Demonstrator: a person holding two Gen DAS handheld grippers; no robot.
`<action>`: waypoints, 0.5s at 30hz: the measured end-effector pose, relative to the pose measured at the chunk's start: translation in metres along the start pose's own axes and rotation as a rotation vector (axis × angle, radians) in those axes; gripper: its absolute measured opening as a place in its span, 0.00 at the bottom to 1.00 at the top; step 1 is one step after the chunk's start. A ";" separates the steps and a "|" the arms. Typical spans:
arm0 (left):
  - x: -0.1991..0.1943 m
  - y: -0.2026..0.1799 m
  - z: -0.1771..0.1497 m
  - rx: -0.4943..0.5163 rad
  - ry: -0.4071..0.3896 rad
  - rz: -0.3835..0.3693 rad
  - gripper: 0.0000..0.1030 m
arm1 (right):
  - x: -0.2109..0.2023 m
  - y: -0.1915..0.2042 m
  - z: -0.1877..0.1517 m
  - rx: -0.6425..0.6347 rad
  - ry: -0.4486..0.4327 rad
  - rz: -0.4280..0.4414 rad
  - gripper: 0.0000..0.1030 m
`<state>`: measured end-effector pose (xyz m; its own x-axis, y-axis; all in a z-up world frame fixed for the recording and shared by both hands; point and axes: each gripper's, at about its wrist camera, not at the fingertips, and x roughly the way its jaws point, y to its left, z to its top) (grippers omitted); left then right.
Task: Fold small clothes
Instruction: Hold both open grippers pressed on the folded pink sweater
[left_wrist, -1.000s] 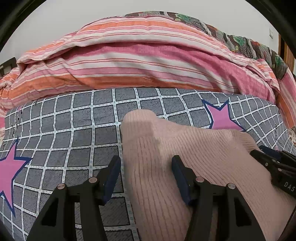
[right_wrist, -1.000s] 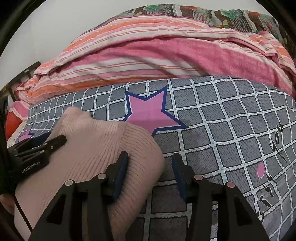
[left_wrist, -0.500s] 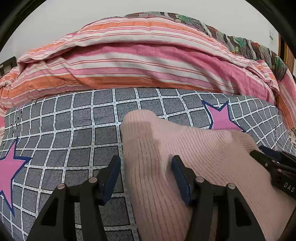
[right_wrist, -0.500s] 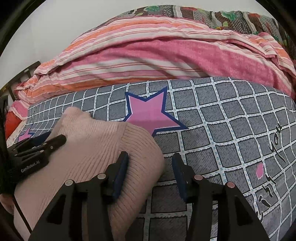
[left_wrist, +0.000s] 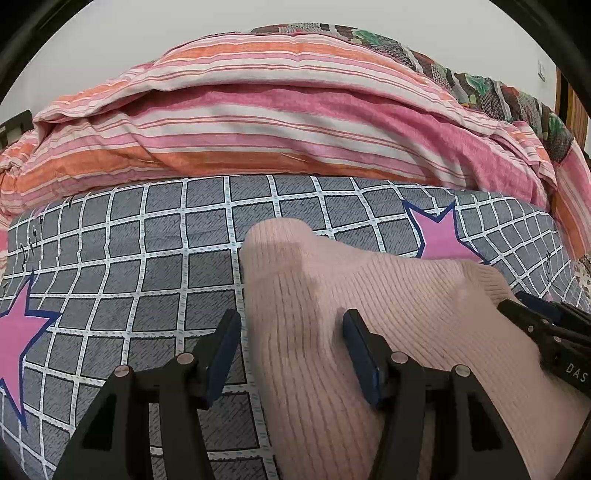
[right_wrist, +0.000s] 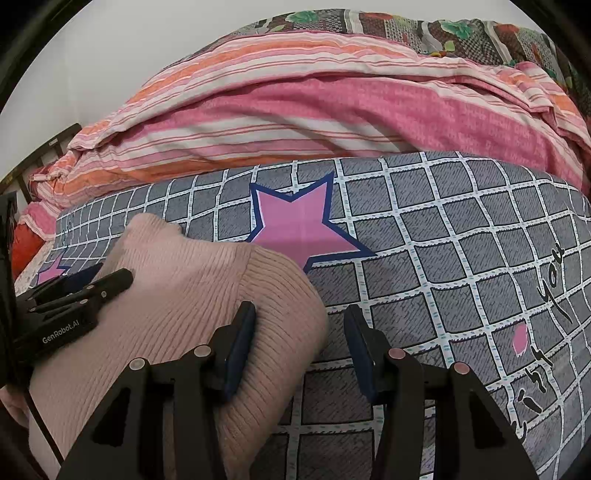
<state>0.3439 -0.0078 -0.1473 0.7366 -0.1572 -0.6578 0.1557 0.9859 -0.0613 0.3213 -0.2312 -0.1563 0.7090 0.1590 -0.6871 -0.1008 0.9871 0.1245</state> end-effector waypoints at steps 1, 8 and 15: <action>0.000 0.000 0.000 0.000 -0.001 0.000 0.54 | 0.000 0.000 0.000 0.000 -0.001 0.000 0.47; 0.000 0.001 0.000 0.000 -0.001 -0.001 0.54 | 0.000 0.000 0.000 0.003 0.000 0.001 0.48; 0.000 0.000 0.000 0.000 -0.002 -0.002 0.54 | 0.000 -0.002 0.000 0.009 0.002 0.005 0.48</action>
<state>0.3435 -0.0074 -0.1474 0.7379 -0.1596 -0.6558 0.1572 0.9856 -0.0629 0.3217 -0.2328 -0.1564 0.7071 0.1639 -0.6878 -0.0976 0.9861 0.1346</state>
